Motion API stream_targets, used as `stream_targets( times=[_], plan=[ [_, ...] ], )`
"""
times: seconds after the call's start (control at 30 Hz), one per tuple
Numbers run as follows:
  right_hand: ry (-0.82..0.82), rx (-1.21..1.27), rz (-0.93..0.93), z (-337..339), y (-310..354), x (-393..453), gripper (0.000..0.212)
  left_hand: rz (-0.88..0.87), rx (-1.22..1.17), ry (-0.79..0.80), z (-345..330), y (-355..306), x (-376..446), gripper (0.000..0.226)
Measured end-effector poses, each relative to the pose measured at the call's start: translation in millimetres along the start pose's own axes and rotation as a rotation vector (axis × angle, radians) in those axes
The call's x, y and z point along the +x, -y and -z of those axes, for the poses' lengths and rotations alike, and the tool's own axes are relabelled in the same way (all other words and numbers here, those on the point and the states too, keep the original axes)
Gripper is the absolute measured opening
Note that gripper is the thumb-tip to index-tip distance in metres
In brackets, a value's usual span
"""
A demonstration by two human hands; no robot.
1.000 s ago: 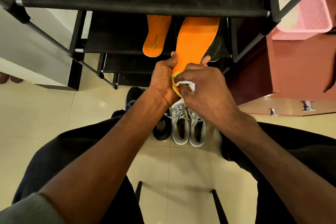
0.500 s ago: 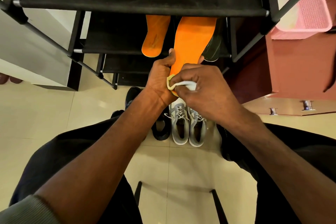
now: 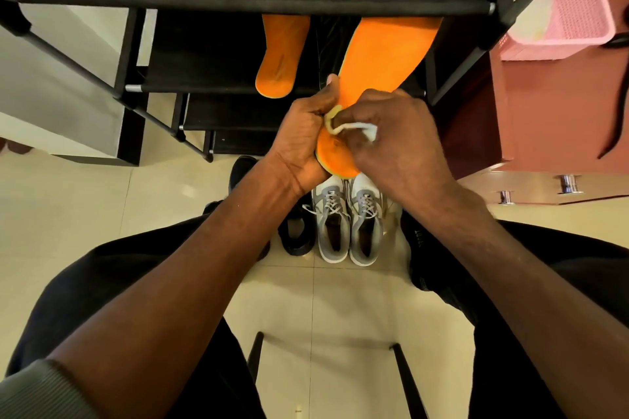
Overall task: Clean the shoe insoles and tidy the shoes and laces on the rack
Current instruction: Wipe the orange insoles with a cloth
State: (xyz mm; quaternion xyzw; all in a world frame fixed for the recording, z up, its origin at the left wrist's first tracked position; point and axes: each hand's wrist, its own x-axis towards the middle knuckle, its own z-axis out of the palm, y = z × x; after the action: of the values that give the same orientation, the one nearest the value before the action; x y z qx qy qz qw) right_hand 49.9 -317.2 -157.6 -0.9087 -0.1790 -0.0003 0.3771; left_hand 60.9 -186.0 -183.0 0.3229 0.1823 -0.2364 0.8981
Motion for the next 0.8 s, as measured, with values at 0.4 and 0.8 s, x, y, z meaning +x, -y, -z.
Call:
stream_targets(
  times=[0.4,0.8],
  plan=[
    [-0.064,0.069,-0.131,15,-13,9,0.022,-0.025,-0.031,-0.142,0,-9,0,0.042],
    [-0.125,-0.065,-0.138,20,-23,13,0.027,-0.092,0.014,-0.039,-7,0,-5,0.043]
  ],
)
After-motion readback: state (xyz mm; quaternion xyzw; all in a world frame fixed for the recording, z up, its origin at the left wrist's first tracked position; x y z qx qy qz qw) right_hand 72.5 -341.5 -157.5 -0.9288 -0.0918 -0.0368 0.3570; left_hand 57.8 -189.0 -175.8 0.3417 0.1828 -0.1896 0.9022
